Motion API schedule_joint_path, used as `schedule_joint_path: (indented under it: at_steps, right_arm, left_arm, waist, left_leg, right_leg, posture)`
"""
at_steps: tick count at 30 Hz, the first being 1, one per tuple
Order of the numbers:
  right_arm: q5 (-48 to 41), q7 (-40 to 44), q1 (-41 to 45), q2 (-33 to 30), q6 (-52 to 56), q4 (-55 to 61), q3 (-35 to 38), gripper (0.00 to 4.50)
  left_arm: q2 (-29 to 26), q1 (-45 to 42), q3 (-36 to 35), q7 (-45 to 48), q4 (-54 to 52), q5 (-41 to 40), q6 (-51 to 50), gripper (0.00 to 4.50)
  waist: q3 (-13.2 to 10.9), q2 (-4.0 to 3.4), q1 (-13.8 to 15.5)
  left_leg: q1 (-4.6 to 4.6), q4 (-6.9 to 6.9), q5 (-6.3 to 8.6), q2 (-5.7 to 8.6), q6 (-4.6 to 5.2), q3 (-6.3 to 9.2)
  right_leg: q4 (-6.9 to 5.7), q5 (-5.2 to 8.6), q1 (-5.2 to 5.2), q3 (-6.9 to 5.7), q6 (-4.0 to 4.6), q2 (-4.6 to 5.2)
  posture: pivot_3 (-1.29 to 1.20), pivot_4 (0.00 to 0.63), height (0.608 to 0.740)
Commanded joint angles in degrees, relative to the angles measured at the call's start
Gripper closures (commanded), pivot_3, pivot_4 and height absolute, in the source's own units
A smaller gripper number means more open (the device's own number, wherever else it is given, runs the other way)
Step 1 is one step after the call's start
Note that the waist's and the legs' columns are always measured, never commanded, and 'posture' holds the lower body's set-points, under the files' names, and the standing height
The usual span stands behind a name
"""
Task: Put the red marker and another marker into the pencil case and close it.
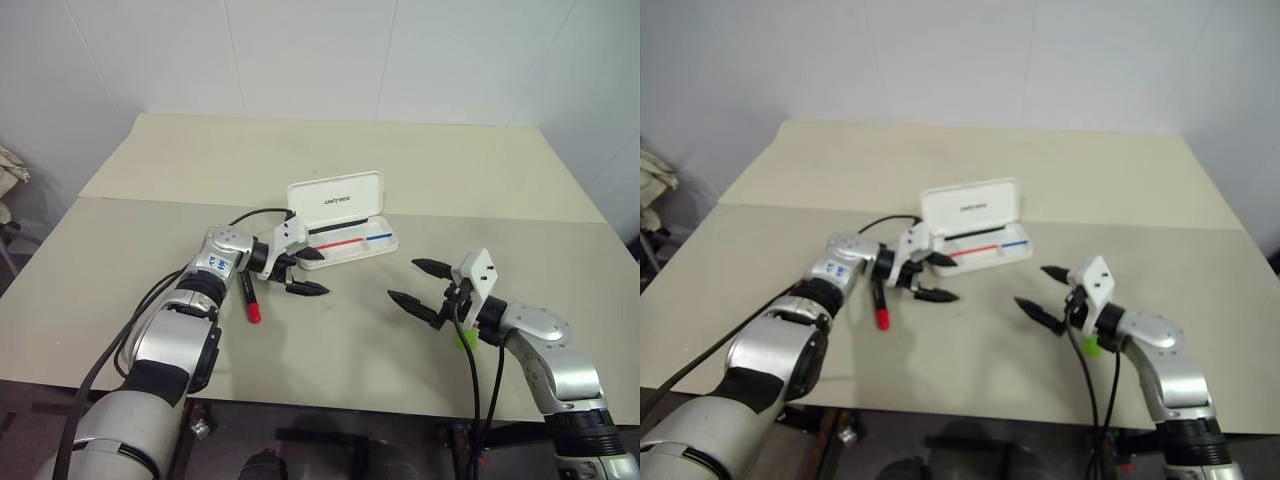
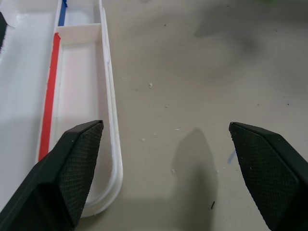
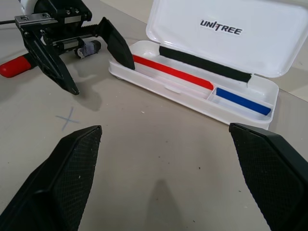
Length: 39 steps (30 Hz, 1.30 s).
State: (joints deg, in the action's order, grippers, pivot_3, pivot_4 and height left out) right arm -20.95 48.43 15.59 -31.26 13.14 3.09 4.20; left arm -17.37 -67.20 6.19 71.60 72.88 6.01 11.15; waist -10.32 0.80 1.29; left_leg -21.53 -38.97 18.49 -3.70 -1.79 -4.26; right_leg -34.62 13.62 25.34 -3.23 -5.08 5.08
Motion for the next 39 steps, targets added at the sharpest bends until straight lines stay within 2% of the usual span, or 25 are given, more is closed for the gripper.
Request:
schedule_joint_path:
  at_steps: [1,3,6,17,18,32,39]
  right_arm:
    - [-0.8,-0.2,1.2,-0.2,-0.1,1.8,0.9,0.00]
    - [-0.8,-0.1,1.4,-0.2,-0.1,1.7,0.9,0.00]
    - [-0.8,-0.1,1.6,-0.2,0.0,1.6,0.9,0.00]
    - [-0.7,0.1,2.3,-0.2,-0.2,1.0,0.9,0.00]
    - [-0.7,0.2,2.3,-0.2,-0.2,1.0,0.9,0.00]
    - [-1.5,2.8,3.5,-1.9,-0.1,-0.7,1.9,0.00]
    - [-5.2,10.6,4.6,-5.5,-0.2,-3.1,3.7,0.00]
  left_arm:
    - [-0.1,-1.8,0.9,-1.2,0.8,1.7,-0.9,0.05]
    - [-0.2,-2.0,1.5,-3.6,1.3,2.9,-1.7,0.05]
    - [-0.4,-2.2,2.9,-7.7,1.9,5.1,-2.8,0.67]
    - [-0.2,-2.5,3.2,-9.7,2.7,6.2,-3.7,4.26]
    - [-0.2,-2.6,3.2,-9.7,2.7,6.3,-3.6,4.47]
    - [-3.0,-3.8,2.4,-6.5,0.5,5.4,3.3,4.47]
    - [-7.6,-3.4,2.4,-0.2,-3.5,4.3,8.6,4.47]
  waist:
    - [0.0,0.00,0.0]
    - [0.0,0.00,-0.1]
    - [0.0,0.01,-0.1]
    - [0.0,0.01,-1.0]
    - [0.0,0.02,-1.0]
    - [0.0,0.03,-1.3]
    - [0.0,0.11,-1.3]
  left_leg:
    - [0.00,-0.01,0.00,0.00,0.00,0.00]
    - [0.01,-0.03,0.00,0.00,0.01,0.00]
    - [0.04,-0.05,0.00,0.00,0.01,-0.01]
    - [0.08,-0.04,0.00,0.00,0.00,-0.04]
    - [0.08,-0.04,0.00,0.00,0.00,-0.04]
    - [0.07,-0.04,0.01,0.00,0.01,-0.05]
    - [0.06,-0.01,0.01,-0.02,0.02,-0.07]
  right_leg:
    - [-0.01,0.00,0.00,0.01,0.00,0.00]
    - [-0.04,0.00,0.00,0.03,0.00,0.00]
    - [-0.05,0.00,0.00,0.06,0.00,-0.01]
    - [-0.13,0.00,0.00,0.16,0.00,-0.05]
    - [-0.13,0.00,0.00,0.16,0.00,-0.05]
    - [-0.10,-0.01,-0.01,0.21,-0.02,-0.07]
    - [-0.07,-0.01,0.01,0.21,-0.02,-0.09]
  posture:
    - [0.00,0.150,0.740]
    - [0.00,0.150,0.740]
    - [0.00,0.150,0.740]
    - [0.00,0.150,0.740]
    - [0.00,0.150,0.740]
    - [0.00,0.150,0.740]
    - [0.00,0.150,0.740]
